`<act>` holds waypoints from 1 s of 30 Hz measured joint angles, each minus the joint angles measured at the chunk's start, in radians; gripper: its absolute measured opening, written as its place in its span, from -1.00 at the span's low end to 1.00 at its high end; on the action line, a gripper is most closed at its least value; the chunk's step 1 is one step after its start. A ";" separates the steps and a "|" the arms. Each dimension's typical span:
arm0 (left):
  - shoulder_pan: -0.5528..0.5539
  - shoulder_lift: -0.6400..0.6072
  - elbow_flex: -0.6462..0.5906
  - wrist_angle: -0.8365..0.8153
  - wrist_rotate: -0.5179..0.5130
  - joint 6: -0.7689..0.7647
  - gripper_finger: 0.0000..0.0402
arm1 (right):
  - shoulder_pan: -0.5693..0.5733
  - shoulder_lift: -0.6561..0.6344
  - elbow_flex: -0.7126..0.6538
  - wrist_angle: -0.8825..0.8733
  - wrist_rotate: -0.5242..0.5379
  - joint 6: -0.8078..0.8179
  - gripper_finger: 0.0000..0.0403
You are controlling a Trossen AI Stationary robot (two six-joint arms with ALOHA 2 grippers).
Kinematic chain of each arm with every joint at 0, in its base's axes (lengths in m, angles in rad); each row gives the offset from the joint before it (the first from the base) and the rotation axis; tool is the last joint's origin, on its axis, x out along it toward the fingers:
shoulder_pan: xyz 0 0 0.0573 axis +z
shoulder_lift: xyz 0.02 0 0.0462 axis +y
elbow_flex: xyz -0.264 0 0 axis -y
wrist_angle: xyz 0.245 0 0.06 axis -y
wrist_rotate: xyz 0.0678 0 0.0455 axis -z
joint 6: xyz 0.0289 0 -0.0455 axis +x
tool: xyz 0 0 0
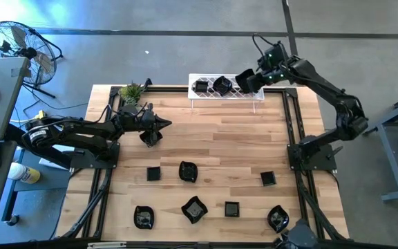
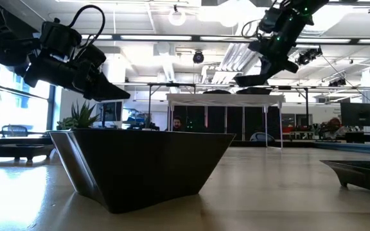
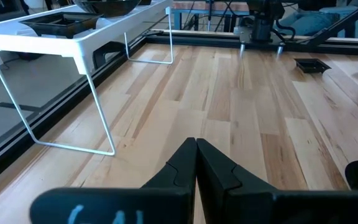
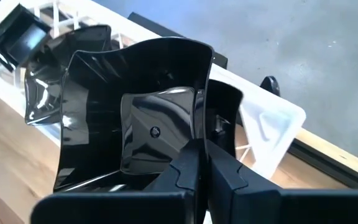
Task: Pick & Place Mini shaped plates
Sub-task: Stack the distorted square plate on top of the distorted square plate on the shelf, then stack the leaf shaped plate on top of the leaf shaped plate on the shelf
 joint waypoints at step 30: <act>0.000 0.000 0.000 -0.004 0.000 0.000 -0.98 | 0.017 -0.046 0.000 0.000 0.111 -0.090 -0.73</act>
